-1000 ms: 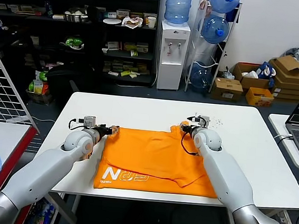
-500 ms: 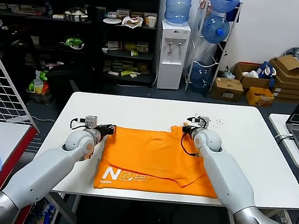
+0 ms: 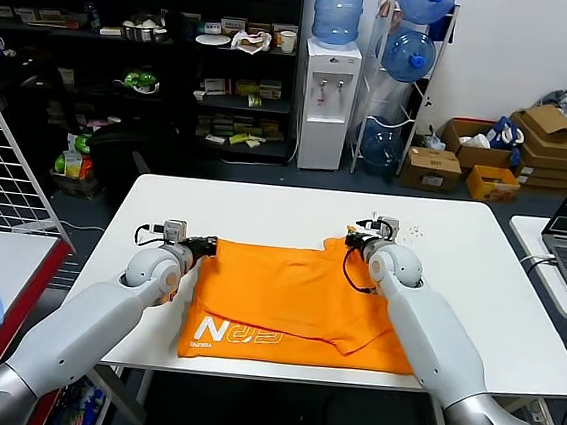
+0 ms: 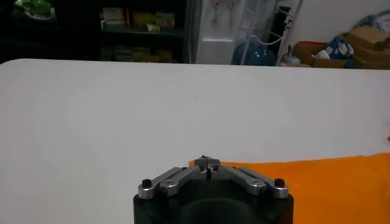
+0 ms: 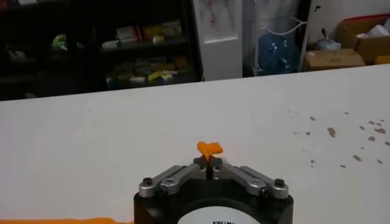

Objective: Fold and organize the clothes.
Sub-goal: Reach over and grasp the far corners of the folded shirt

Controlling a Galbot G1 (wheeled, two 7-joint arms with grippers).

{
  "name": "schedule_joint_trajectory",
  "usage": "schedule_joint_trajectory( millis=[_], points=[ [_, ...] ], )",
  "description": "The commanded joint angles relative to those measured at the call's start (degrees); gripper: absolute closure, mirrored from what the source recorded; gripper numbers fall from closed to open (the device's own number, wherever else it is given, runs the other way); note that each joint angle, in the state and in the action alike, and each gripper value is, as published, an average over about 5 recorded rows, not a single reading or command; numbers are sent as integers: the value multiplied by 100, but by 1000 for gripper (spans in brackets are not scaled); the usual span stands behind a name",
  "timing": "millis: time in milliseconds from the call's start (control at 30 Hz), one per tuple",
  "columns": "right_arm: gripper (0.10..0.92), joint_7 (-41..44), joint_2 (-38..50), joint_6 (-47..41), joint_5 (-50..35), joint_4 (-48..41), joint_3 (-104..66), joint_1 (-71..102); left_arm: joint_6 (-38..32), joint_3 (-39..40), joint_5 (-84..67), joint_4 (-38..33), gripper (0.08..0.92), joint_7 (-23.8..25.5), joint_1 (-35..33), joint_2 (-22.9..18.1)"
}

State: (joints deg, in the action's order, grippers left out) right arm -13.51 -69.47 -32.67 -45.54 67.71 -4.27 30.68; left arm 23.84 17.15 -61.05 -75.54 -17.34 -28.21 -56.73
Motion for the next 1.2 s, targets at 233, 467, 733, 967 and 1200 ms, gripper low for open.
schedule_joint_trajectory(
  millis=[233,467,733,967,1200],
  points=[
    [900,-11,-7,26,-4,33,-8,13,30,-35,180,102,739,57,15,-47],
    [900,-15,-33,29,8,-6,-2,-6,77,20,152,33,540,40,2,-57],
    [900,-21,-14,35,8,0,-14,16,69,66,171,21,360,-37,-41,-71],
    [900,-31,-1,35,7,21,-32,47,39,67,166,-2,527,-51,-47,-77],
    [900,-41,15,86,-2,54,-79,80,-22,49,178,-44,743,-72,-88,-73]
  ],
)
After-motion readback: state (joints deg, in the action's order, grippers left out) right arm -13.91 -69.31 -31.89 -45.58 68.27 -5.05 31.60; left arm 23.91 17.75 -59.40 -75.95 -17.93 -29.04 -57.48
